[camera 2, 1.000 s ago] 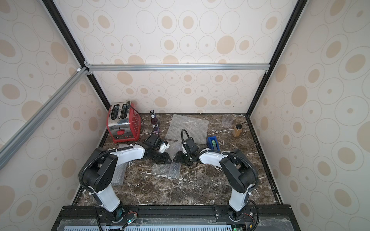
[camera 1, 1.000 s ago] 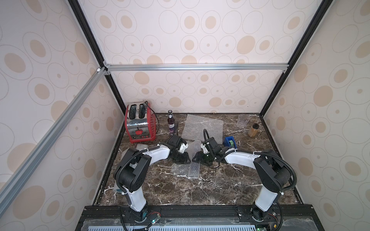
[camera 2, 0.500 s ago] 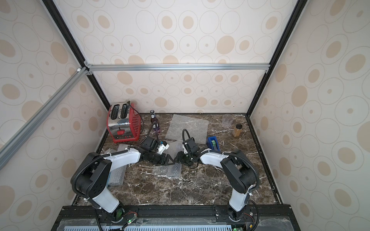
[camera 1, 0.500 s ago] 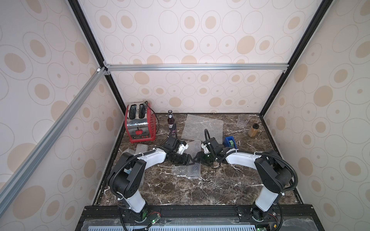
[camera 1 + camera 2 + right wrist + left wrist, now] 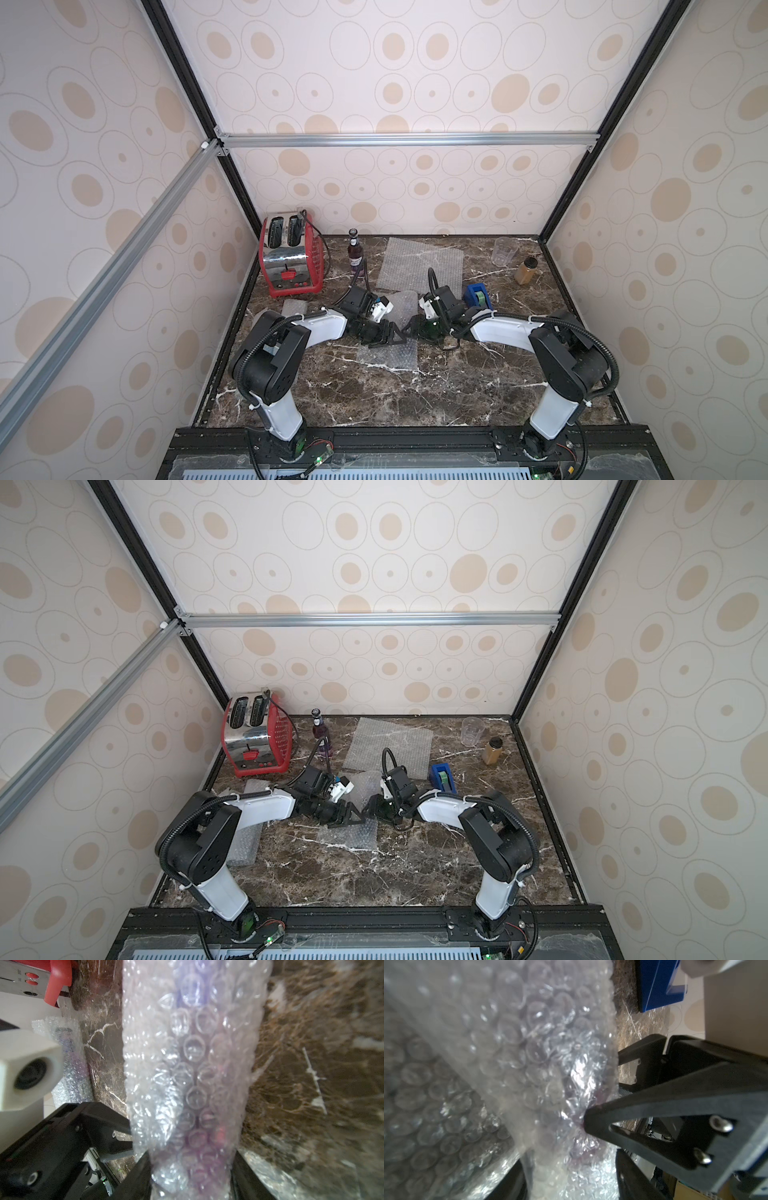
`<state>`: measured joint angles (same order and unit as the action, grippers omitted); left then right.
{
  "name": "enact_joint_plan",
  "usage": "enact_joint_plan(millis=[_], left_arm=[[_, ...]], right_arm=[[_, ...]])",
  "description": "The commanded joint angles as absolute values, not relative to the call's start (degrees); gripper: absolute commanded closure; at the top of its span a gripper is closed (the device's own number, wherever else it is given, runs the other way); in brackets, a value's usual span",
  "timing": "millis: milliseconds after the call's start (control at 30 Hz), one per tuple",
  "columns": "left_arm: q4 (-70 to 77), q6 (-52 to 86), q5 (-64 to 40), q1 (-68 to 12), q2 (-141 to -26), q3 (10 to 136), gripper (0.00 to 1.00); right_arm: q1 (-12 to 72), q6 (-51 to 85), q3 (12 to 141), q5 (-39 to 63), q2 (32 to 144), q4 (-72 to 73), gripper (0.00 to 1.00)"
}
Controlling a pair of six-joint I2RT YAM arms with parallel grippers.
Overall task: Wrap wine bottles in bubble wrap
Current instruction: Wrap the wine bottle in bubble wrap.
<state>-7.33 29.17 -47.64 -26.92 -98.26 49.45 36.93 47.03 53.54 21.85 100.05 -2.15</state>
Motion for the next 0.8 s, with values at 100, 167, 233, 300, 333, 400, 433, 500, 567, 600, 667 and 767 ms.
enact_joint_plan(millis=[100,167,233,300,333,400,433,500,567,600,667,767], left_arm=[[-10.46,27.82,-43.39,-25.77,-94.37,50.31,0.69],[-10.42,27.71,-42.49,-25.82,-93.79,49.84,0.74],[-11.97,26.81,-41.53,-25.74,-93.52,50.68,0.82],[-13.32,26.15,-40.45,-25.77,-93.38,51.40,0.92],[-13.38,26.10,-39.95,-25.78,-93.33,51.42,0.97],[-13.40,25.98,-39.09,-25.71,-93.41,51.49,1.00],[-13.80,25.40,-38.43,-25.79,-93.67,51.94,1.00],[-16.20,23.90,-36.55,-25.79,-94.31,53.66,1.00],[-17.79,22.63,-34.61,-25.82,-95.03,54.98,1.00],[-17.86,22.35,-34.08,-25.76,-95.39,55.26,1.00],[-17.73,22.23,-33.93,-25.72,-96.23,55.72,1.00],[-18.58,22.19,-34.19,-25.78,-97.69,57.25,1.00]], right_arm=[[36.14,46.01,52.35,17.93,101.16,-8.53,0.43],[36.14,46.13,52.35,17.78,101.25,-8.23,0.43],[36.17,46.40,52.37,17.92,101.25,-8.09,0.43],[36.21,46.28,52.64,18.02,101.12,-8.60,0.43],[36.17,46.11,52.73,17.95,100.84,-8.86,0.43],[36.12,46.14,52.42,17.66,100.17,-8.88,0.41],[36.17,46.10,52.38,17.43,99.78,-9.03,0.40],[36.15,45.89,52.52,17.34,99.29,-9.88,0.37],[36.19,45.45,52.87,17.16,98.82,-10.79,0.36],[36.20,45.44,52.75,17.29,98.51,-10.69,0.35],[36.15,45.83,52.05,17.31,98.09,-9.96,0.34],[36.13,46.12,51.77,17.99,98.26,-9.93,0.33]])
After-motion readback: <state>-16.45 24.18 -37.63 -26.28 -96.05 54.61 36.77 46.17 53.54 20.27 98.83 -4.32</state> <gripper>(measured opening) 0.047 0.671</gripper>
